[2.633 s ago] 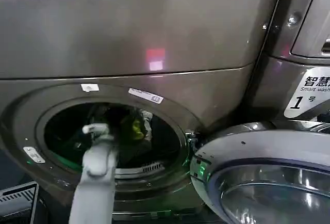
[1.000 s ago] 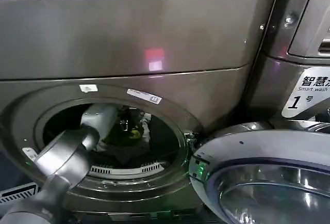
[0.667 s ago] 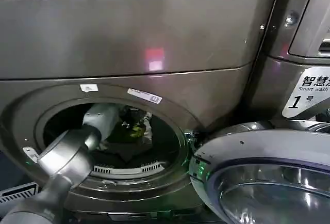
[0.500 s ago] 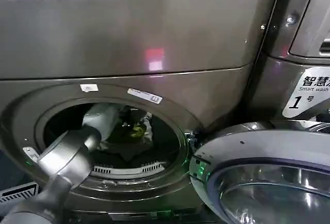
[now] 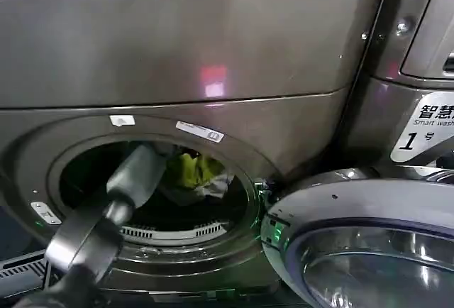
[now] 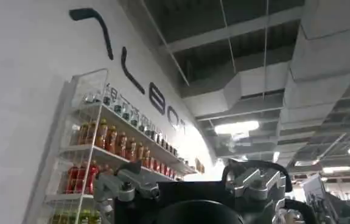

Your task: Grasp the clothes from the dryer.

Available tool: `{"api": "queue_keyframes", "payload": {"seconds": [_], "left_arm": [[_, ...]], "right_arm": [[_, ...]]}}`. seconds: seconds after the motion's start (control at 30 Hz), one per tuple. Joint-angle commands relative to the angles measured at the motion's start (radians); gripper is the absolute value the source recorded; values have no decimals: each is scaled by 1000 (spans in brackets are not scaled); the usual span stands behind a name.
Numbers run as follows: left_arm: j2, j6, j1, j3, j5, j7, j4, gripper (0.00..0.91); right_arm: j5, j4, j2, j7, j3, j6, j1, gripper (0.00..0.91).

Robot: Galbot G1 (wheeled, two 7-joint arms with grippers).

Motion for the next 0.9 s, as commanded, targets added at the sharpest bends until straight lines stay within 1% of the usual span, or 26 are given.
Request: {"api": "queue_keyframes", "payload": {"seconds": [0.03, 0.07, 0.17, 0.27, 0.33, 0.43, 0.57, 0.9], "left_arm": [[11, -41, 276, -259, -187, -373, -431, 0], [-5, -58, 318, -295, -181, -414, -486, 0], [-53, -85, 398, -361, -169, -526, -573, 0], [-92, -119, 476, -405, -136, -599, -649, 0], [-127, -169, 523, -442, -95, -672, -687, 0], [-158, -228, 588, -462, -68, -726, -728, 0], [-172, -232, 608, -463, -55, -723, -726, 0], [-176, -218, 573, -455, -59, -706, -715, 0]], "right_arm": [[6, 6, 1, -3, -2, 27, 1, 907], [6, 8, 1, -5, -4, 41, 1, 907], [4, 18, 0, -7, -4, 45, 0, 907], [-25, 22, 1, -7, -6, 55, 0, 907], [-42, 20, 2, -10, -5, 68, -1, 907], [-55, 19, 0, -17, -1, 93, -3, 907], [-64, 9, -5, -23, 7, 94, -2, 907], [-66, -2, -8, -19, 14, 105, -13, 907]]}}
